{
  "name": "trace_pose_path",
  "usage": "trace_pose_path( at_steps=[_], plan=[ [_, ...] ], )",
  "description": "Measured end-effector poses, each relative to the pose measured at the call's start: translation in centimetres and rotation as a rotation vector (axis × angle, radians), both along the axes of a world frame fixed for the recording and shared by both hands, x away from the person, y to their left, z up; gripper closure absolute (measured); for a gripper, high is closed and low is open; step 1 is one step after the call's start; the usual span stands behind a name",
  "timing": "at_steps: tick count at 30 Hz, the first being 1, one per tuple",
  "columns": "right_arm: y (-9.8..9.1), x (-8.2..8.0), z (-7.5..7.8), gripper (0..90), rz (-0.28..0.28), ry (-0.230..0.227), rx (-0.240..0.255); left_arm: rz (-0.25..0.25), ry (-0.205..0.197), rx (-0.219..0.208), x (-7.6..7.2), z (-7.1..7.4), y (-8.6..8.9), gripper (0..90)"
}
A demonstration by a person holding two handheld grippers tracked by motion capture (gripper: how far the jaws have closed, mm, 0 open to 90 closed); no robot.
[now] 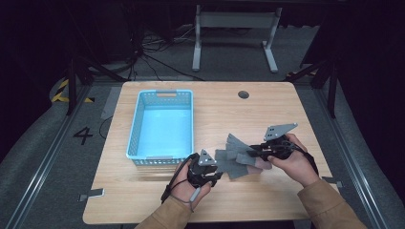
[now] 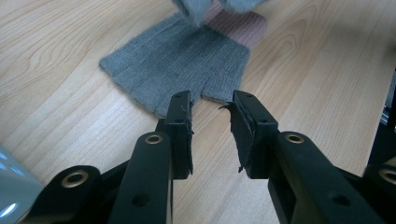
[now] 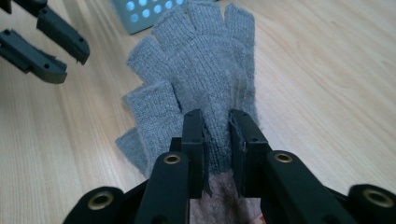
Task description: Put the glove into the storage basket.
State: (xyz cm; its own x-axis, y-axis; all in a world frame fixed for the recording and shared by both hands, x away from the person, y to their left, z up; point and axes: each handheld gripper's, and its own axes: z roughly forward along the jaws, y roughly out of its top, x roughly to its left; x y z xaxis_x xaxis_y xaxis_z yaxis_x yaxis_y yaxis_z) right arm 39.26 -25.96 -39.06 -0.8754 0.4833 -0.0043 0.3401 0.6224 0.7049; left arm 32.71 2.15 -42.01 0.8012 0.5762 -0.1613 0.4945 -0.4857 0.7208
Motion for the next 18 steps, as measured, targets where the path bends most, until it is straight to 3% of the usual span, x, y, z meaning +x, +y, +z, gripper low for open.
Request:
trace_pose_path(
  at_steps=[6, 13, 18],
  plan=[
    [0.8, -0.4, -1.4, 77.1, 0.035, 0.005, -0.004, 0.001, 0.003, 0.005, 0.0, -0.1, -0.1, 69.2],
    [1.4, -0.5, -2.9, 77.1, 0.038, 0.008, -0.008, 0.0, 0.01, 0.012, 0.1, -0.3, -0.1, 69.2],
    [1.8, -0.4, -3.4, 76.2, 0.053, 0.013, -0.039, 0.0, 0.014, 0.016, 0.1, -0.4, -0.1, 69.2]
  ],
)
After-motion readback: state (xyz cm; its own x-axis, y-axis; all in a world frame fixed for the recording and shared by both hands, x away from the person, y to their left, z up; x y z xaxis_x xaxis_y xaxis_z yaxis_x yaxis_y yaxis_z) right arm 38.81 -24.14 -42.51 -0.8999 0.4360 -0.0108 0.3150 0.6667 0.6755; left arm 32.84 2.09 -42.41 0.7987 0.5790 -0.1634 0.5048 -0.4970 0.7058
